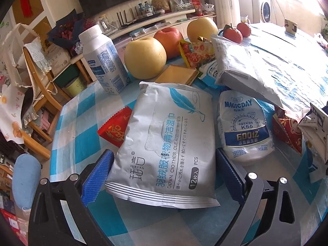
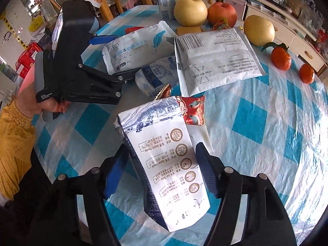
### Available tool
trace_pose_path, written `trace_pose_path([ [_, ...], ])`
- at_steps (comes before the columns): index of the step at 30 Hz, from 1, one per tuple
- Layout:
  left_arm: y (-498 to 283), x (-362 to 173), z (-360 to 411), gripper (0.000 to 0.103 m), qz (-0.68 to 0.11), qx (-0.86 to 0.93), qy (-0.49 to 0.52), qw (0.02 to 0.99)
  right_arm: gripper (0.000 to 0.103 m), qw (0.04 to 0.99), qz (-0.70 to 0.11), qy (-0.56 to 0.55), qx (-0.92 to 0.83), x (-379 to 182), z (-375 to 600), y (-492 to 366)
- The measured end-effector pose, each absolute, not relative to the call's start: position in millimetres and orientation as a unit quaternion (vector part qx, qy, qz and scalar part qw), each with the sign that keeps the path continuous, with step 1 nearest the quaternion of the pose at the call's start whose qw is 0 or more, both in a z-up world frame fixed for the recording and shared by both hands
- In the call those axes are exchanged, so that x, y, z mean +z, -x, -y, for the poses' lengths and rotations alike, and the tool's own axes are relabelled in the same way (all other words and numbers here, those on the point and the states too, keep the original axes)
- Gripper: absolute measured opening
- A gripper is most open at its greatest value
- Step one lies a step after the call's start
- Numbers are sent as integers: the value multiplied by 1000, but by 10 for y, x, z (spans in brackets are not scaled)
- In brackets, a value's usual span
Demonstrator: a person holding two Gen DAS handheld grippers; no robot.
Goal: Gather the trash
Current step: 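Lift the carton with the right tool while the left tool grasps the white wipes pack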
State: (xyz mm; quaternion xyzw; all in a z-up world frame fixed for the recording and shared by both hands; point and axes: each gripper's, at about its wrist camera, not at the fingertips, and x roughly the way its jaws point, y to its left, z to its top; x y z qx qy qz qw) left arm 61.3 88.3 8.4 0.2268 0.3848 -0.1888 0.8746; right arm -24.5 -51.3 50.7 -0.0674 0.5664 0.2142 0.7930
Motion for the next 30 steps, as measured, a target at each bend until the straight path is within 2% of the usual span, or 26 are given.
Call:
trace_pose_path([
  [9, -588, 129, -879, 84, -383, -164, -205, 886, 63, 803, -551, 84, 212, 566, 436, 293],
  [30, -175, 312, -1221, 81, -383, -116, -147, 905, 61, 829, -522, 54, 194, 747, 460, 323],
])
